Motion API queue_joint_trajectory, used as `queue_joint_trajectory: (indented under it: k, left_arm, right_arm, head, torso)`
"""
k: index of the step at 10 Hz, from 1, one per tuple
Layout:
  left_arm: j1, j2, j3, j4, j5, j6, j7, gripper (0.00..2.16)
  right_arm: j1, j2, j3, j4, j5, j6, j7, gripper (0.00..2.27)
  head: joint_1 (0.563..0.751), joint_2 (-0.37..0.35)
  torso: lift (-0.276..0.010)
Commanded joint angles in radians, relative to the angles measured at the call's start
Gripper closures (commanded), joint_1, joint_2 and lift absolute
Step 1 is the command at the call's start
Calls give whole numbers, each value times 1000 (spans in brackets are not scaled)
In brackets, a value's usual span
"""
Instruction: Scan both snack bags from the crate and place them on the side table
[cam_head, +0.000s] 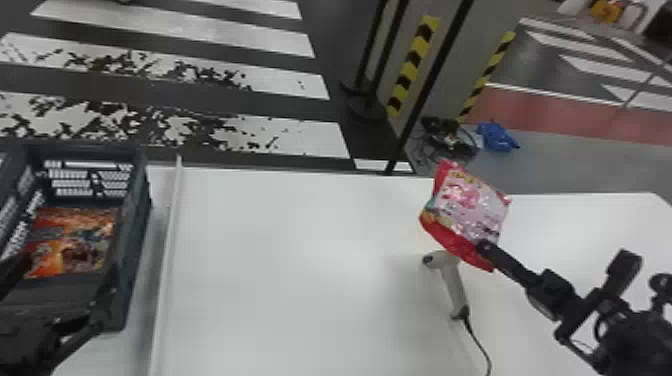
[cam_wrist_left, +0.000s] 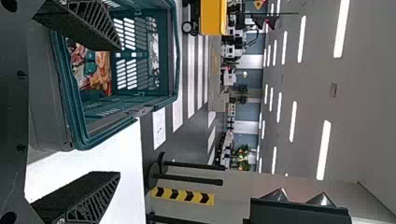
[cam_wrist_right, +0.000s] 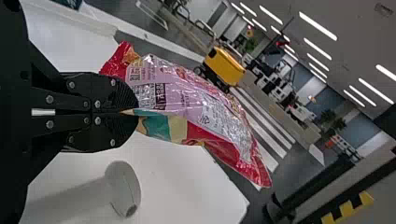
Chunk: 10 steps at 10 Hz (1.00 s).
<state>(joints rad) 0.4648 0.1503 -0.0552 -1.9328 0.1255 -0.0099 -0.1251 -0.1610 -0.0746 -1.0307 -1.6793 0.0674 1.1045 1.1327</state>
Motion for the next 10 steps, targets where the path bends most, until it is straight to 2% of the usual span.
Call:
queue_joint_trajectory:
  k: [1, 3, 5, 6, 10]
  left_arm:
    - [-3, 0, -3, 0, 0, 0, -1, 33]
    - [-3, 0, -3, 2, 0, 0, 1, 33]
    - [-3, 0, -2, 2, 2, 0, 1, 33]
    - [-3, 0, -2, 2, 2, 0, 1, 33]
    - [-3, 2, -2, 0, 2, 0, -1, 33]
  right_arm:
    - [-3, -8, -22, 41, -26, -130, -105, 2240]
    - [-3, -44, -22, 167, -34, -332, -292, 2240]
    - [-3, -108, -23, 334, -106, -525, -436, 2240]
    - [-3, -142, -23, 411, -152, -584, -491, 2240]
    - [-41, -246, -26, 672, -153, -731, -639, 2243]
  head:
    - [695, -350]
    - [695, -350]
    - [695, -350]
    - [695, -350]
    - [695, -350]
  torso:
    - [-98]
    - [-98]
    - [-98]
    - [-98]
    - [-98]
